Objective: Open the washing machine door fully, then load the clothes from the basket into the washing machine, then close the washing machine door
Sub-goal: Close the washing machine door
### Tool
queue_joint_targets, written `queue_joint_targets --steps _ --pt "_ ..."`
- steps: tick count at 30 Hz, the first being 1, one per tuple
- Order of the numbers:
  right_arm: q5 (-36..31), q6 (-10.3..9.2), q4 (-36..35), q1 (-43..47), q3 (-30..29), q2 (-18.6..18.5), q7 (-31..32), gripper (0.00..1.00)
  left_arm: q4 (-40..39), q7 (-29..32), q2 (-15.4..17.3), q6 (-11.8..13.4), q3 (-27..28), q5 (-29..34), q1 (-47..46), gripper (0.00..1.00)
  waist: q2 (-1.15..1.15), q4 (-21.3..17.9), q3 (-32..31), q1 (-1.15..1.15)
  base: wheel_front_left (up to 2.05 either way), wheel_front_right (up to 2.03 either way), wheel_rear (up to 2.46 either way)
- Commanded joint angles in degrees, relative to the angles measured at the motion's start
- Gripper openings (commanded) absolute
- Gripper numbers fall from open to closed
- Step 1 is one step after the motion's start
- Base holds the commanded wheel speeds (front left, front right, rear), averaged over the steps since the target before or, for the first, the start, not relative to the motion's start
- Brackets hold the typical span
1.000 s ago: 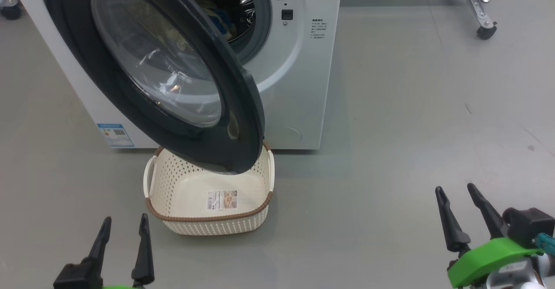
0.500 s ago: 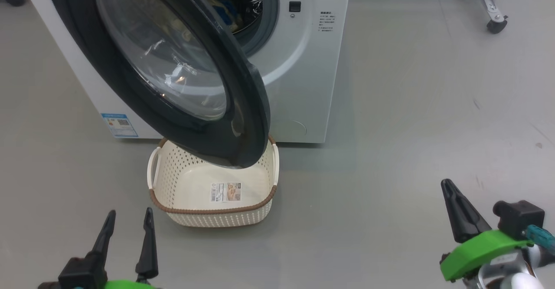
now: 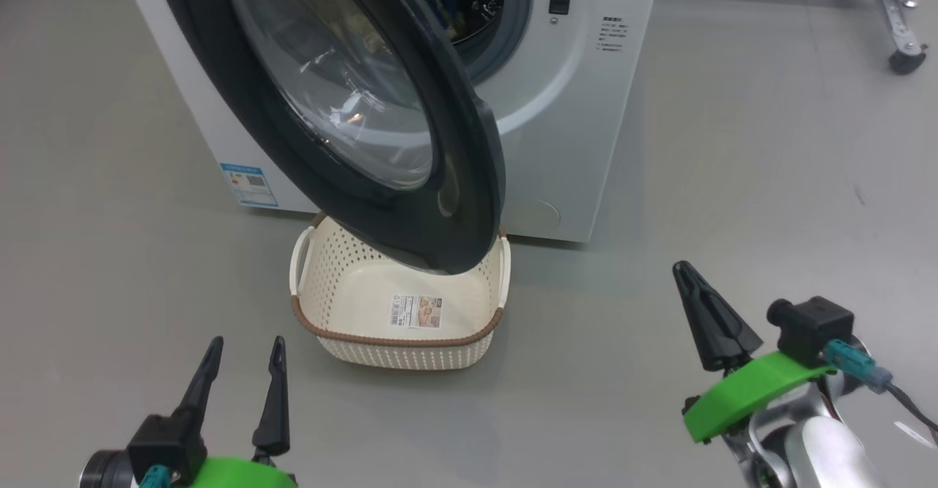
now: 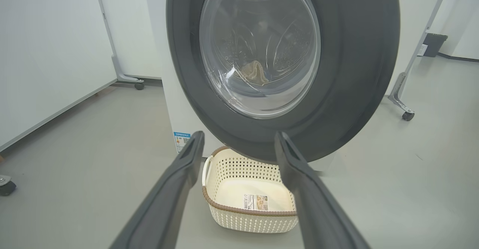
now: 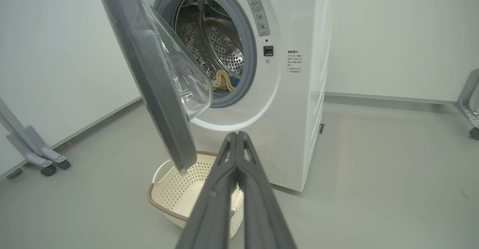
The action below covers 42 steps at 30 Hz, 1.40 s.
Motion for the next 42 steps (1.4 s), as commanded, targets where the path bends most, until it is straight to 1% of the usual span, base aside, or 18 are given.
queue_joint_targets --steps 1,11,13,17,18,23,29,36,42 --pt "0.63 0.21 -1.76 -3.73 2.68 -0.65 -0.79 0.00 -1.32 -0.22 0.72 -0.45 1.93 0.45 -3.51 1.00 0.00 1.46 -0.10 0.00 0.00 0.00 0.00" --pt "4.10 0.21 -0.12 -12.14 15.00 -0.65 -1.59 0.00 0.29 -0.61 -0.31 -1.86 -0.30 0.92 -6.04 1.00 0.00 6.97 0.08 0.00 0.00 0.00 0.00" --pt "5.34 0.21 1.79 -15.18 17.62 -0.65 -2.10 0.00 0.92 -0.73 -0.81 -2.35 -1.13 1.13 -7.03 1.00 0.00 8.73 0.19 0.00 0.00 0.00 0.00" --pt "6.98 0.21 5.76 -18.57 19.88 -0.65 -2.98 0.00 1.87 -0.97 -1.55 -2.88 -2.06 1.30 -8.02 1.00 0.00 10.85 0.36 0.00 0.00 0.00 0.00" --pt "6.98 0.21 5.76 -18.57 19.88 -0.65 -2.98 0.00 1.87 -0.97 -1.55 -2.88 -2.06 1.30 -8.02 1.00 0.00 10.85 0.36 0.00 0.00 0.00 0.00" --pt "8.25 0.21 12.02 -22.39 21.84 -0.65 -4.20 0.00 2.94 -1.38 -2.67 -3.45 -3.06 1.51 -9.06 1.00 0.00 13.03 1.23 0.00 0.00 0.00 0.00" --pt "9.34 0.21 19.04 -27.28 22.80 -0.65 -6.02 0.00 3.92 -1.85 -3.68 -3.91 -3.40 1.91 -10.45 1.00 0.00 14.52 2.70 0.00 0.00 0.00 0.00" --pt "10.06 0.21 26.46 -32.62 22.36 -0.65 -7.46 0.00 4.86 -2.14 -4.64 -4.27 -3.28 2.80 -12.12 1.00 0.00 15.76 4.44 0.00 0.00 0.00 0.00" --pt "10.16 0.21 30.81 -35.30 21.47 -0.65 -8.08 0.00 5.10 -2.22 -5.34 -4.66 -2.78 3.51 -12.86 1.00 0.00 16.27 5.55 0.00 0.00 0.00 0.00"
